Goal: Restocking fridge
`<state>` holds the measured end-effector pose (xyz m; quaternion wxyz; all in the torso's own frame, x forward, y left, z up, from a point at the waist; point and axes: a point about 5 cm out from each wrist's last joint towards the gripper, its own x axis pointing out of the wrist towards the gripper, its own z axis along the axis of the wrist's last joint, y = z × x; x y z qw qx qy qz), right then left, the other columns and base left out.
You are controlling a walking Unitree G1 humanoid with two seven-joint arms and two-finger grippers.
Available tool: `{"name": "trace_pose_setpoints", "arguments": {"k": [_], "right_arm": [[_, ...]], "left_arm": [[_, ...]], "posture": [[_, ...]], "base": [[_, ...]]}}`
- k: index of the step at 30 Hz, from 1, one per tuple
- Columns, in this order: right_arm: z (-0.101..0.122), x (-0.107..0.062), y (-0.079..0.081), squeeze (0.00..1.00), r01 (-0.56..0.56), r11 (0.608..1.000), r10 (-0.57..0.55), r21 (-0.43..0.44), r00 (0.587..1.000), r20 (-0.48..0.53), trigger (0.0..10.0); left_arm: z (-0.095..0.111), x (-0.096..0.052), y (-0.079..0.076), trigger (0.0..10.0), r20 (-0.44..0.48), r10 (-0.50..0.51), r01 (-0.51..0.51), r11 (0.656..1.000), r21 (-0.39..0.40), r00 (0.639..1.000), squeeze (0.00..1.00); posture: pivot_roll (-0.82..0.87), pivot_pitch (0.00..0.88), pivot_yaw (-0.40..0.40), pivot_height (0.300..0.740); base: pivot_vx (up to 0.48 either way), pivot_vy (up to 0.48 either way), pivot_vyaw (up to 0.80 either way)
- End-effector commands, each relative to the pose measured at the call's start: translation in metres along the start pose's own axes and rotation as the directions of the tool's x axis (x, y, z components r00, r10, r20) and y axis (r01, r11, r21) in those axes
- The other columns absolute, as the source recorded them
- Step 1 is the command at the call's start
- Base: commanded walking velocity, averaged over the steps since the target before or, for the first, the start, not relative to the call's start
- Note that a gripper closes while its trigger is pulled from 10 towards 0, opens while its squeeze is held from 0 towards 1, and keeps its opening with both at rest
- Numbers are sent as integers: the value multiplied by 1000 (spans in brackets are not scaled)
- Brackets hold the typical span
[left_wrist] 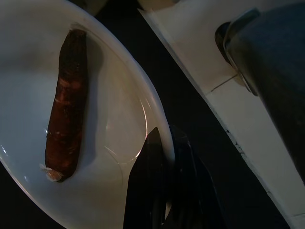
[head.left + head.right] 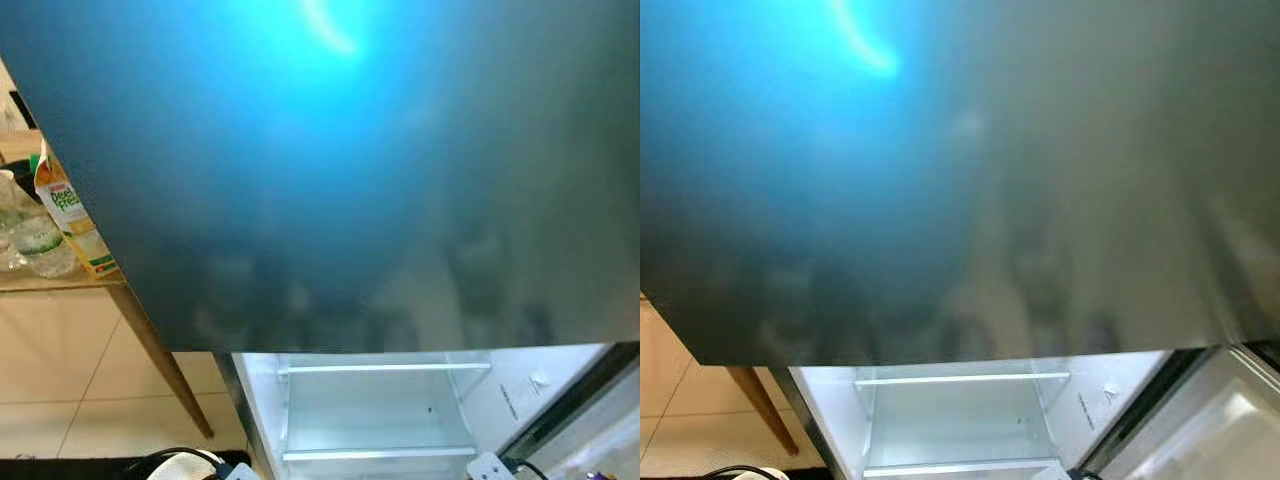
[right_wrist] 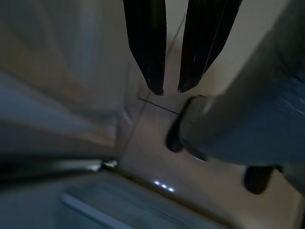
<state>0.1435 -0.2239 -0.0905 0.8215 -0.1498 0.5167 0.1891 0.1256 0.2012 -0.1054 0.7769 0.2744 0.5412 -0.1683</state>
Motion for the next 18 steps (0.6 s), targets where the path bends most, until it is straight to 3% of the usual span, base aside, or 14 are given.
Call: {"name": "trace_pose_setpoints", "arguments": {"k": [1,10,15,18], "right_arm": [[11,2,2,0,-33,999,34,-7,998,53,10000],[34,4,0,0,-48,997,54,-53,991,120,10000],[52,5,3,0,-89,988,108,-124,981,163,10000],[59,6,3,0,-96,989,116,-113,976,186,10000]], "left_arm": [[6,1,-4,10000,19,-9,9,999,32,1000,0],[15,1,3,10000,36,25,-27,999,38,999,0],[23,2,12,10000,50,76,-74,996,-51,996,0],[22,1,13,10000,40,86,-83,994,-65,996,0]], "posture": [[-76,0,-22,740],[-76,0,-20,740],[-74,0,-21,740],[-72,0,-19,740]], "base": [[0,0,0],[0,0,0],[0,0,0],[0,0,0]]}}
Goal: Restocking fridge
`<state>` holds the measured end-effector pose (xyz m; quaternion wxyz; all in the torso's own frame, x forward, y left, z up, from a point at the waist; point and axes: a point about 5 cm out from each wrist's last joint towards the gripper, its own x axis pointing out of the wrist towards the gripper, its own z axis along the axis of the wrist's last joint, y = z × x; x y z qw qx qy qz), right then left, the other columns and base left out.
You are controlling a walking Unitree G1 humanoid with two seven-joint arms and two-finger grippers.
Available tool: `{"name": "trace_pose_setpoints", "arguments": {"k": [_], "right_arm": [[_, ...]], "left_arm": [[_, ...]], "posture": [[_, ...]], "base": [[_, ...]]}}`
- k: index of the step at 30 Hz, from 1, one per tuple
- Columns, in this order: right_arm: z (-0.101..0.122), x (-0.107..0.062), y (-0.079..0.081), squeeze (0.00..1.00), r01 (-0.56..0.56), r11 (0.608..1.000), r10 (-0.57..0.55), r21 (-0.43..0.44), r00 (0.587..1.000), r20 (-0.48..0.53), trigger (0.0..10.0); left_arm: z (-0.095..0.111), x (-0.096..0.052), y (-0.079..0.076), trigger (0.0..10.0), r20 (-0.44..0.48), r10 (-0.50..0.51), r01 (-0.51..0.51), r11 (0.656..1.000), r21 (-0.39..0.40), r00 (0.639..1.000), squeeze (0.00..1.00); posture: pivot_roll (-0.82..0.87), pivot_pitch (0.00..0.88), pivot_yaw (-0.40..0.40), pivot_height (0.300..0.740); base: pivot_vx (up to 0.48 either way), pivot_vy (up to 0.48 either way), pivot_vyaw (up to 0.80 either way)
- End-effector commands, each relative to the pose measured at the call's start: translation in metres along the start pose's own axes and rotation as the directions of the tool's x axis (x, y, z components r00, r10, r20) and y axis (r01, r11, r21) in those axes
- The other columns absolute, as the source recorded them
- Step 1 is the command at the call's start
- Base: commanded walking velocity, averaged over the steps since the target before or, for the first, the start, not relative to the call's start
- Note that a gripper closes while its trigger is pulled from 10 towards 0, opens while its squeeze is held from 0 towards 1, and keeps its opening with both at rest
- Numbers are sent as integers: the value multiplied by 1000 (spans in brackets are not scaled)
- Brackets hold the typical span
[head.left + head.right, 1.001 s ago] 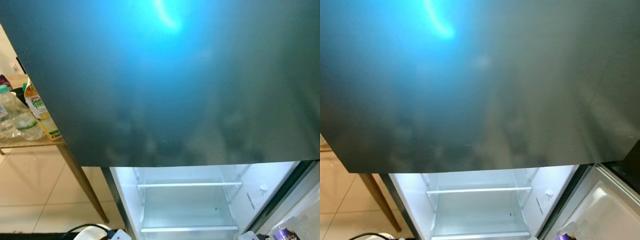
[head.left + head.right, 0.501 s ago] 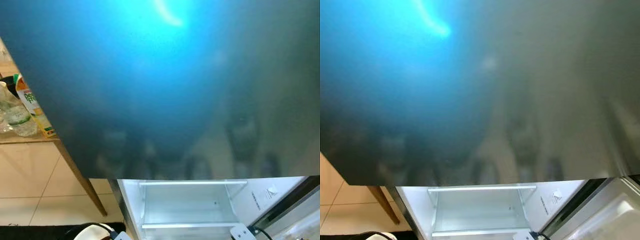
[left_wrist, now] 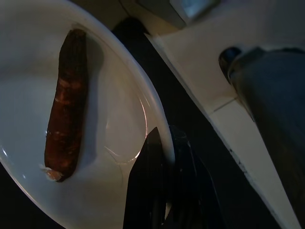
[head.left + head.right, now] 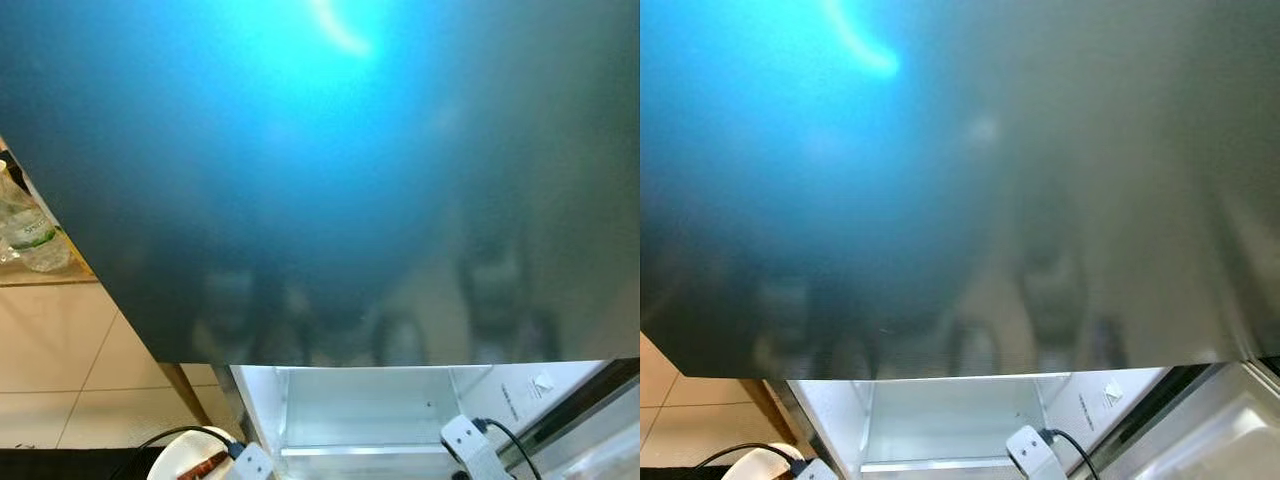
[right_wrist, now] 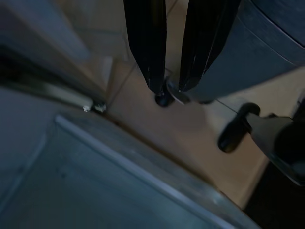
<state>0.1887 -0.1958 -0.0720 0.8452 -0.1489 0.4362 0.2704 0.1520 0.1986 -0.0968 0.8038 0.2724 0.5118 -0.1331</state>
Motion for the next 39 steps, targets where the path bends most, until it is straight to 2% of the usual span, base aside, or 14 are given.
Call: {"name": "trace_pose_setpoints", "arguments": {"k": [1,6,13,19,27,29,32,37,39], "right_arm": [[3,1,0,0,-5,1000,5,2,1000,12,10000],[9,2,-1,0,-1,1000,0,28,1000,23,10000],[18,5,1,0,-39,998,36,54,998,61,10000],[26,6,1,0,-61,997,57,52,995,85,10000],[41,7,-2,0,-87,994,75,72,985,156,10000],[50,6,-4,0,-110,991,91,81,974,209,10000],[57,6,-5,0,-123,990,103,74,966,236,10000],[65,6,-4,0,-139,990,127,33,959,255,10000],[66,6,-4,0,-141,990,129,28,958,255,10000]], "left_arm": [[-2,0,-1,10000,-14,7,-8,1000,-17,1000,0],[-7,-1,0,10000,-34,22,-23,999,-38,999,0],[-7,-1,4,10000,-36,34,-36,998,-46,999,0],[2,0,5,10000,-5,36,-36,999,-2,999,0],[26,2,13,10000,72,67,-75,992,104,995,0],[38,2,17,10000,114,85,-102,982,157,990,0],[49,2,19,10000,155,99,-128,974,189,983,0],[69,1,13,10000,228,84,-124,978,167,970,0],[71,1,12,10000,235,80,-121,979,165,969,0]], "posture": [[-72,0,-19,740],[-72,0,-19,740],[-69,0,-19,710],[-67,0,-17,685],[-68,0,-11,660],[-68,0,-3,656],[-68,0,3,656],[-66,0,7,656],[-66,0,7,656]], "base": [[0,0,0],[0,0,0],[0,0,0],[0,0,0],[0,0,0],[0,0,0],[0,0,0],[0,0,0],[0,0,0]]}}
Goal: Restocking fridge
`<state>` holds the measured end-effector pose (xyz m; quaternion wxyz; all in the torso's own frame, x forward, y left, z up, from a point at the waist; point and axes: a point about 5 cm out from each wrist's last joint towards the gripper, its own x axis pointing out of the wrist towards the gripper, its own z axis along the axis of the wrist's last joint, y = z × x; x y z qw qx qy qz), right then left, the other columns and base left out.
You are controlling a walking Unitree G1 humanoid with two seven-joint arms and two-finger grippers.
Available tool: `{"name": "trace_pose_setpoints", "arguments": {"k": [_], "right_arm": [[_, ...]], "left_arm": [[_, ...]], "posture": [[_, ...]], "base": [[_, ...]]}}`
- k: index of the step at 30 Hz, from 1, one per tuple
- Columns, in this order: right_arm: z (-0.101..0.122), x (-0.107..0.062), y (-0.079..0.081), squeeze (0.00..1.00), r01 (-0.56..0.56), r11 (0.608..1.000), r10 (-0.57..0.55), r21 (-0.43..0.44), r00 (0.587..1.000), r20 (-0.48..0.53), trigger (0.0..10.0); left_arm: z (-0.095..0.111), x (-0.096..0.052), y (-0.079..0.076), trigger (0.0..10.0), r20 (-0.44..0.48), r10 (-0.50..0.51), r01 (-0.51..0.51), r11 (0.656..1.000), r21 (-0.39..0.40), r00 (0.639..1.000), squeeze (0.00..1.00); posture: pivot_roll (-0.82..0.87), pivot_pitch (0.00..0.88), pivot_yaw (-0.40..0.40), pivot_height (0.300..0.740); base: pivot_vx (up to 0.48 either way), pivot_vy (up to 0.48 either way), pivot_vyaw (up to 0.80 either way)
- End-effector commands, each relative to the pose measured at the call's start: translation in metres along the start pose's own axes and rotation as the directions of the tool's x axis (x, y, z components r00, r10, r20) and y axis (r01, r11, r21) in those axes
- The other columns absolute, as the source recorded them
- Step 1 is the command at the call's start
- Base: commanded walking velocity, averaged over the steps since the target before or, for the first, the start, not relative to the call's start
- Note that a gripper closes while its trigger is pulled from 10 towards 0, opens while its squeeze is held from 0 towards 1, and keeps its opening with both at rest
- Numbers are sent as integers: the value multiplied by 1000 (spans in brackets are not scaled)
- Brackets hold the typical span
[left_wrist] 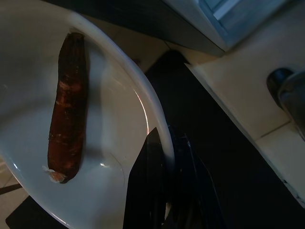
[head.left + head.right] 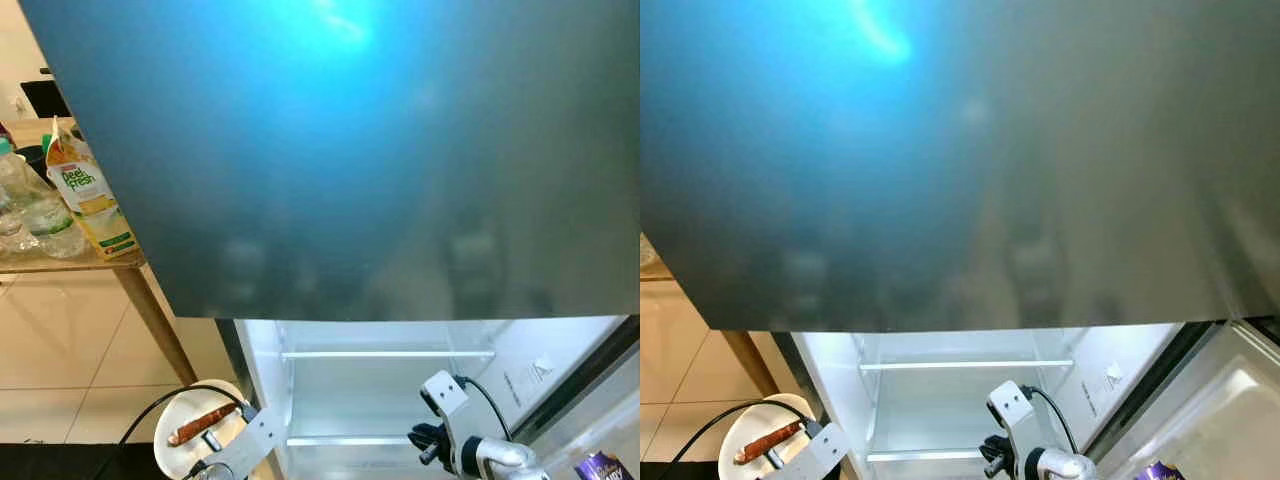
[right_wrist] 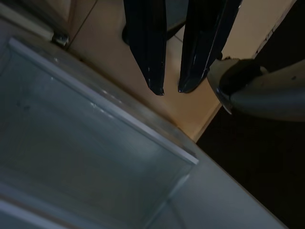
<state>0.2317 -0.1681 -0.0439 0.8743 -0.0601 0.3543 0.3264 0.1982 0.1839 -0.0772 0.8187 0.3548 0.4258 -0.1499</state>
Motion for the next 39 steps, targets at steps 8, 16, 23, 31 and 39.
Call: {"name": "trace_pose_setpoints", "arguments": {"k": [8,16,23,31,39], "right_arm": [[9,4,4,0,-46,997,46,-60,999,8,10000],[7,3,7,0,-100,992,100,-78,995,3,10000],[8,3,8,0,-123,990,124,-70,992,17,10000],[7,4,13,0,-166,981,167,-103,986,-3,10000],[10,3,13,0,-190,976,193,-103,981,11,10000]], "left_arm": [[35,2,-8,10000,126,-51,67,990,-126,991,0],[27,2,-6,10000,82,-95,109,977,-182,992,0],[42,2,1,10000,117,-121,141,975,-173,986,0],[60,-4,-3,10000,196,-221,251,957,-143,955,0],[85,-23,5,10000,292,-249,289,952,-104,923,0]], "posture": [[-63,0,10,626],[-66,0,13,626],[-65,0,19,626],[-64,0,32,611],[-62,10,39,576]], "base": [[0,0,0],[0,0,0],[0,0,0],[0,0,0],[0,0,0]]}}
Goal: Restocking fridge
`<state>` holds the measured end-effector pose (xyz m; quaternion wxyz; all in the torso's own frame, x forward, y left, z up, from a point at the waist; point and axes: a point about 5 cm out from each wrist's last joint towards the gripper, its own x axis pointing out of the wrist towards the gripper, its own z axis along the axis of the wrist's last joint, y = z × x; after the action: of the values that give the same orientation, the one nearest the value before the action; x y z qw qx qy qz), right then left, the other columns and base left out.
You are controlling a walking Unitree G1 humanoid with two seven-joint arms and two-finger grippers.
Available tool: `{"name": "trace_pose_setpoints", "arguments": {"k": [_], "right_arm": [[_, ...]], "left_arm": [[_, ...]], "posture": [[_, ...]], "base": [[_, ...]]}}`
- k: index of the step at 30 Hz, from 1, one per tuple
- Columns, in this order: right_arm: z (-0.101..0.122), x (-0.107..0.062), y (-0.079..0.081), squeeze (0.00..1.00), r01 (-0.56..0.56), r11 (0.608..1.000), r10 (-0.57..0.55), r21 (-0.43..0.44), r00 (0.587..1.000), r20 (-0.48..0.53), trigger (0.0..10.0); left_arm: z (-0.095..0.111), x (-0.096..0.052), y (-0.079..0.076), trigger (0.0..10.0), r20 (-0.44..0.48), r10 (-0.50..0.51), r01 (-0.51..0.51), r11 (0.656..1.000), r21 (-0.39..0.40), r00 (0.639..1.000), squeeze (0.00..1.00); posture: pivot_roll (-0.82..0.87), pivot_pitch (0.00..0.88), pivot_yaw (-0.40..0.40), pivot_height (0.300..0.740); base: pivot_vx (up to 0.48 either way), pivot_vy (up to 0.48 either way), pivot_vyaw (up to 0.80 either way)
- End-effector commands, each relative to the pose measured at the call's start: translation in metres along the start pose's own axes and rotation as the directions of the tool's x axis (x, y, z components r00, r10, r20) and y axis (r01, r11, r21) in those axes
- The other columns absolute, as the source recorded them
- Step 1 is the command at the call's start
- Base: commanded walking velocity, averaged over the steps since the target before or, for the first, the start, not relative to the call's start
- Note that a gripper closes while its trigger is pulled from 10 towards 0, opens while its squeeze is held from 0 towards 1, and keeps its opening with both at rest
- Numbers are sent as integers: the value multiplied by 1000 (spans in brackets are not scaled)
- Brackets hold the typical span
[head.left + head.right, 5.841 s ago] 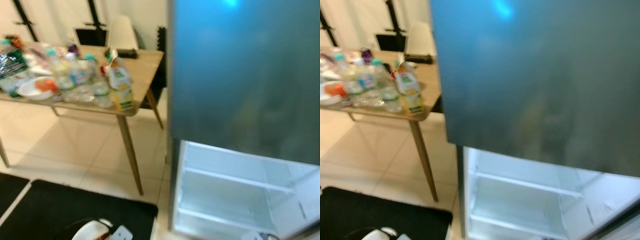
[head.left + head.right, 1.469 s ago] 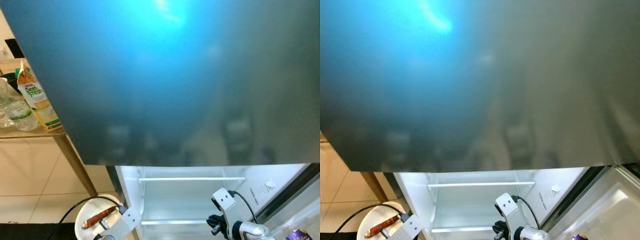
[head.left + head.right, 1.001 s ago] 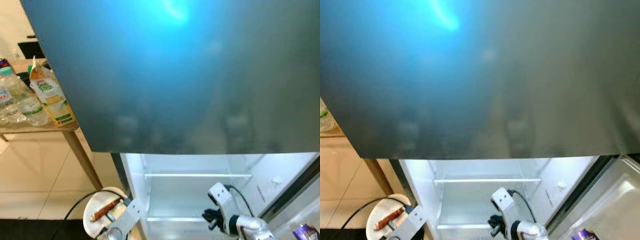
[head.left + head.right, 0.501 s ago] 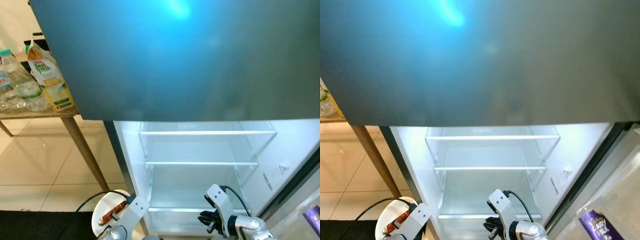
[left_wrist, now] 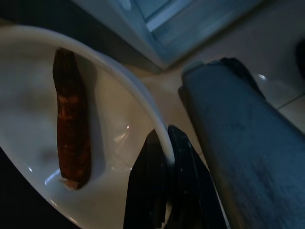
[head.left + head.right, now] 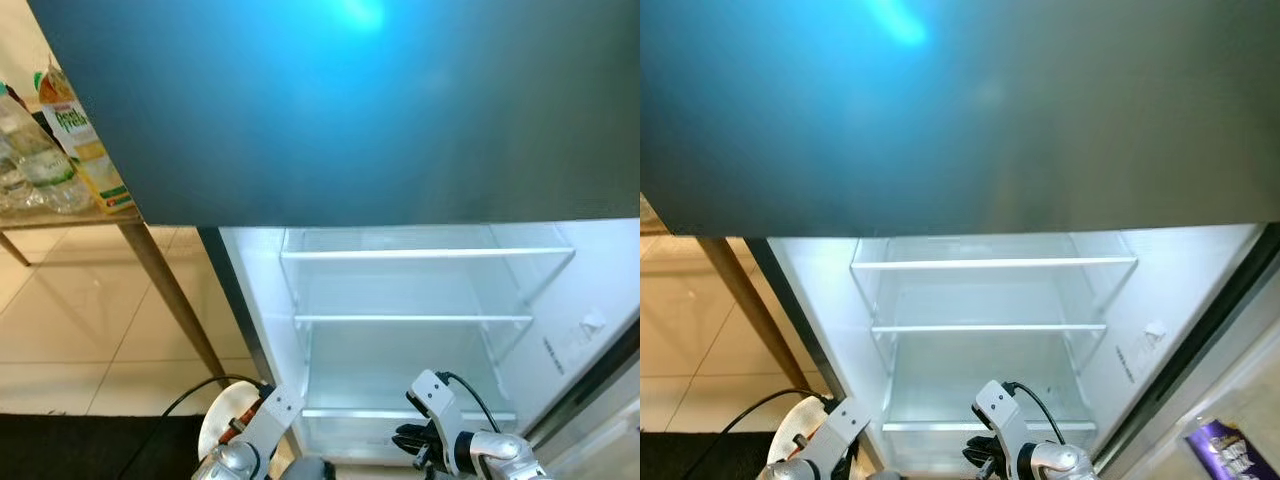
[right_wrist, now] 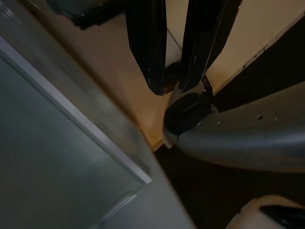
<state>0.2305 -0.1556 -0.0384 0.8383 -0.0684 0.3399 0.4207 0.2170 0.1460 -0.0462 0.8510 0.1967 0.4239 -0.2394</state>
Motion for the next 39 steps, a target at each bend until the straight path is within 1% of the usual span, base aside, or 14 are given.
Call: {"name": "trace_pose_setpoints", "arguments": {"k": [1,4,6,7,8,9,11,13,18,25,33,34,35,39], "right_arm": [[3,1,1,0,-13,1000,13,-8,1000,15,10000],[5,2,3,0,-34,999,34,14,999,41,10000],[6,3,4,0,-43,999,42,23,997,58,10000],[6,3,4,0,-43,999,42,23,997,58,10000],[7,3,6,0,-59,998,57,31,996,70,10000],[7,3,6,0,-59,998,57,31,996,70,10000],[7,4,7,0,-73,997,70,33,995,75,10000],[7,3,7,0,-81,996,78,33,994,76,10000],[5,3,9,0,-110,993,108,31,991,75,10000],[6,1,8,0,-122,992,120,29,990,80,10000],[6,-1,7,0,-139,990,136,34,987,89,10000],[6,-1,8,0,-141,989,138,33,986,89,10000],[6,-1,7,0,-144,989,141,32,986,90,10000],[7,-2,6,0,-145,989,141,31,985,95,10000]], "left_arm": [[38,-4,-2,10000,132,-32,22,997,80,991,0],[47,-12,-1,10000,147,-48,27,990,138,988,0],[52,-18,2,10000,144,-57,23,974,225,988,0],[52,-18,2,10000,144,-57,23,974,225,988,0],[54,-25,5,10000,129,-61,18,949,313,990,0],[54,-25,5,10000,129,-61,18,949,313,990,0],[55,-30,8,10000,107,-69,24,928,373,992,0],[54,-33,8,10000,92,-82,40,920,389,992,0],[42,-40,5,10000,12,-134,120,921,371,991,0],[26,-47,-7,10000,-89,-203,221,882,416,975,0],[25,-54,-1,10000,-122,-185,221,858,463,975,0],[26,-55,1,10000,-127,-179,218,850,480,976,0],[28,-59,3,10000,-137,-167,214,827,520,977,0],[32,-62,4,10000,-140,-154,207,801,562,978,0]], "posture": [[-60,11,40,571],[-58,12,40,567],[-59,13,41,567],[-59,13,41,567],[-56,15,42,567],[-56,15,42,567],[-54,16,42,567],[-53,16,42,567],[-50,18,42,567],[-49,20,42,567],[-49,20,42,567],[-49,20,42,567],[-47,19,38,567],[-47,17,38,567]], "base": [[0,0,0],[0,0,0],[0,0,0],[0,0,0],[0,0,0],[0,0,0],[0,0,0],[0,0,0],[0,0,0],[0,0,0],[0,0,0],[0,0,0],[0,0,0],[0,0,0]]}}
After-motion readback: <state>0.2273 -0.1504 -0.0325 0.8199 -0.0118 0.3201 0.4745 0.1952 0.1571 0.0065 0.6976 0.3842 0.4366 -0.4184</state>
